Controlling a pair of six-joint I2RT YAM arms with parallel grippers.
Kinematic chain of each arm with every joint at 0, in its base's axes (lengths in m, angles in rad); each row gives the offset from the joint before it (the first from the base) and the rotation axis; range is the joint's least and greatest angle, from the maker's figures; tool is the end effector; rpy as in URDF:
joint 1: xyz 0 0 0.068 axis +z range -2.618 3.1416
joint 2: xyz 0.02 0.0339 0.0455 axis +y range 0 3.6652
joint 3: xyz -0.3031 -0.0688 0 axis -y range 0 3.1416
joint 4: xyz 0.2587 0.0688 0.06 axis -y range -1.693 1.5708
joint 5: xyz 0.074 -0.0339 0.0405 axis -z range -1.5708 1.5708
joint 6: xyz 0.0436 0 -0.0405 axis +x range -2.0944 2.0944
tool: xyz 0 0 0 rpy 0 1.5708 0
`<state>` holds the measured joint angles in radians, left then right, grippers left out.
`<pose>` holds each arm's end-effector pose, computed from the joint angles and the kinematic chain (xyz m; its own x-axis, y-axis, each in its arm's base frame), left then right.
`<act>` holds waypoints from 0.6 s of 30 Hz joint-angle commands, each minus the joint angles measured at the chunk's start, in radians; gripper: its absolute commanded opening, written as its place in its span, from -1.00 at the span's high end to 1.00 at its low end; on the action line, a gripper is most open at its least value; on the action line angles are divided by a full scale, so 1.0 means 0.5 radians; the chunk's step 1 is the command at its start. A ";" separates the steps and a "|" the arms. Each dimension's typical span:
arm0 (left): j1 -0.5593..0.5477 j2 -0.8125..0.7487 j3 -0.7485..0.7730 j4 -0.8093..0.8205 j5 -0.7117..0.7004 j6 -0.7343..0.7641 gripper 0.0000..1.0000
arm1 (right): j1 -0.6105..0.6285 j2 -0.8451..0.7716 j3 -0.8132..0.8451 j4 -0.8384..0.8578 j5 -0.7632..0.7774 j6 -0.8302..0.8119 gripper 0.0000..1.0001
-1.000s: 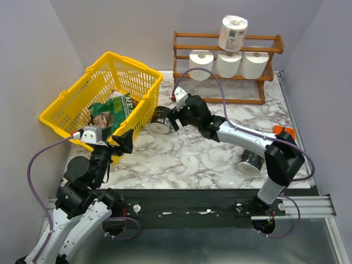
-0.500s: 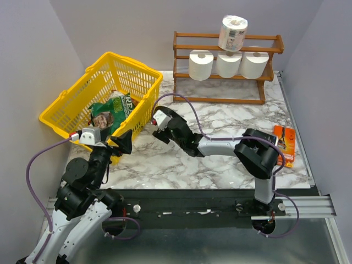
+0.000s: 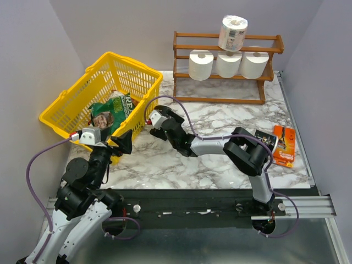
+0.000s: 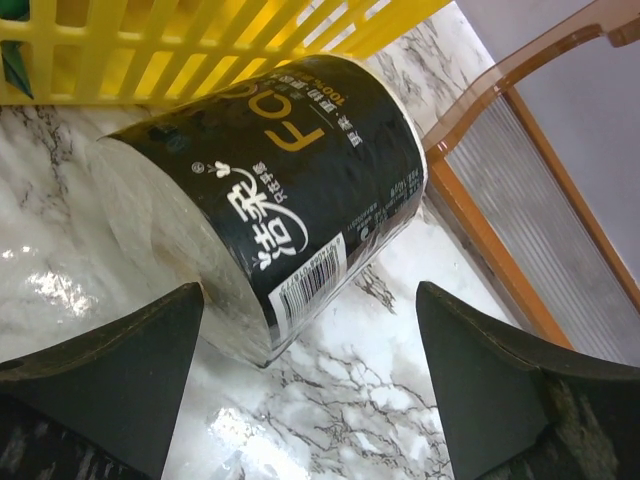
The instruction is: Place and organize the paper towels onto the shelf
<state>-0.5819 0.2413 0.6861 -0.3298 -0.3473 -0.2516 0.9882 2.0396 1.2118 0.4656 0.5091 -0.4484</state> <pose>0.0479 -0.0138 0.3646 0.0345 -0.3029 -0.9524 0.2508 0.9251 -0.2851 0.2824 0.3899 0.1943 0.0317 -0.6399 -0.7678 -0.5156 0.6476 -0.5610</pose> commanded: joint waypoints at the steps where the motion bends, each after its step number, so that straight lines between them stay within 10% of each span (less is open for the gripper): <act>1: 0.010 -0.010 -0.016 0.040 -0.036 -0.009 -0.98 | 0.021 0.075 0.092 0.078 0.096 -0.024 -0.89; 7: 0.010 0.011 -0.016 0.040 -0.032 -0.003 -0.98 | 0.018 0.145 0.196 -0.032 0.120 -0.045 -0.88; 18: 0.010 0.017 -0.016 0.040 -0.054 -0.003 -0.98 | 0.021 0.109 0.077 0.081 0.148 -0.113 -0.16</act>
<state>-0.5819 0.2428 0.6838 -0.3298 -0.3481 -0.2516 0.9897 2.1147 1.3037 0.4416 0.5621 -0.5026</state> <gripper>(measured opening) 0.988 0.622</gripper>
